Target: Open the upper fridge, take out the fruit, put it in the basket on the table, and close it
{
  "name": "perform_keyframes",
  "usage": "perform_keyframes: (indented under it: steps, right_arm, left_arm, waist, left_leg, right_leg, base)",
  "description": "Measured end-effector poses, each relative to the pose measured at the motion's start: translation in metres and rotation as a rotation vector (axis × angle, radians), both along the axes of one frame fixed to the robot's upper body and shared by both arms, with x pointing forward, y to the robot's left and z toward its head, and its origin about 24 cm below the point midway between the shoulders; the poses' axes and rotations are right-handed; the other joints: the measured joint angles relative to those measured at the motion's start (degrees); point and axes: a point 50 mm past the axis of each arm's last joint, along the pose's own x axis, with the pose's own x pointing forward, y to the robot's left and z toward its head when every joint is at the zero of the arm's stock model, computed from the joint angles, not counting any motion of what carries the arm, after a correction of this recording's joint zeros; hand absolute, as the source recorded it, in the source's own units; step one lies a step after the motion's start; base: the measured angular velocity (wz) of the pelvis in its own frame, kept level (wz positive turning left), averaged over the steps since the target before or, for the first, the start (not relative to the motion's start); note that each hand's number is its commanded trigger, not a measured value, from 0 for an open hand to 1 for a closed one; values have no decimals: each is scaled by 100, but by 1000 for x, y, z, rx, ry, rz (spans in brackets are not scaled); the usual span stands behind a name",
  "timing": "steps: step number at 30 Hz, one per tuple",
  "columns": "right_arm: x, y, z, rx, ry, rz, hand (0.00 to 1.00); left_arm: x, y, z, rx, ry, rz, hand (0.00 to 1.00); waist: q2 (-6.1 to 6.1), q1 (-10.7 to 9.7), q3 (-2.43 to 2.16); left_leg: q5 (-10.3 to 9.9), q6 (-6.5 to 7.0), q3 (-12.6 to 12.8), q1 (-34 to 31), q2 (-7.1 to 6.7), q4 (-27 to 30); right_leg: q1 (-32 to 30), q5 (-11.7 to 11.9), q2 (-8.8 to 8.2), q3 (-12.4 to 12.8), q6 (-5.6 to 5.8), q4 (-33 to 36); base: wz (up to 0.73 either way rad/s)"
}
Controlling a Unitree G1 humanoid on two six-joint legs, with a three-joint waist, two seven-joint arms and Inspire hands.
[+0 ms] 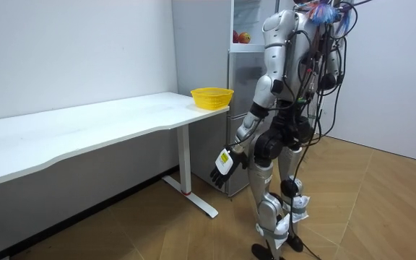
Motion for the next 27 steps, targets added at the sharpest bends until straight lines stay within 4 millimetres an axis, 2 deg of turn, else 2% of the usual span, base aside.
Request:
perform_keyframes:
  steps: [6,9,12,17,22,24,27]
  right_arm:
    - [5,9,28,-20,-130,49,0]
    - [11,10,39,-20,-193,44,0]
    - [15,10,47,-42,-239,50,0]
    - [22,11,70,-68,-366,41,0]
    - [26,8,93,-101,-492,19,0]
    - [26,9,99,-145,-532,13,0]
    - [27,7,106,-149,-581,-11,0]
  left_arm:
    - [-4,3,-2,10,47,-25,0]
    - [-9,5,-3,13,77,-20,0]
    - [-12,7,-3,13,90,-20,0]
    - [-15,7,-4,-2,110,-26,0]
    - [-15,12,-3,-14,123,-52,0]
    - [-16,15,-2,1,136,-85,0]
    - [-17,16,-2,7,145,-87,0]
  waist:
    - [0,98,-10]
    - [-52,95,-14]
    - [-103,105,11]
    - [-115,81,16]
    - [-163,103,8]
    - [-223,88,-15]
    - [-290,111,-20]
  left_leg:
    - [0,0,1,-4,1,0]
    - [0,0,-17,-2,6,0]
    - [0,0,-50,7,10,0]
    - [0,1,-62,5,13,0]
    - [0,0,-95,-18,23,10]
    - [1,0,-160,-72,23,33]
    - [1,0,-233,-86,20,96]
  right_leg:
    - [7,10,0,-33,2,1]
    - [25,16,3,-66,-3,-5]
    - [48,24,10,-87,-9,-10]
    - [60,35,5,-118,-7,-7]
    - [89,41,6,-176,-18,-7]
    - [88,42,-1,-254,-18,-10]
    - [111,42,-13,-370,-20,-7]
  base:
    - [0]
    - [4]
    - [5]
    - [0]
    - [3]
    - [15]
    - [13]
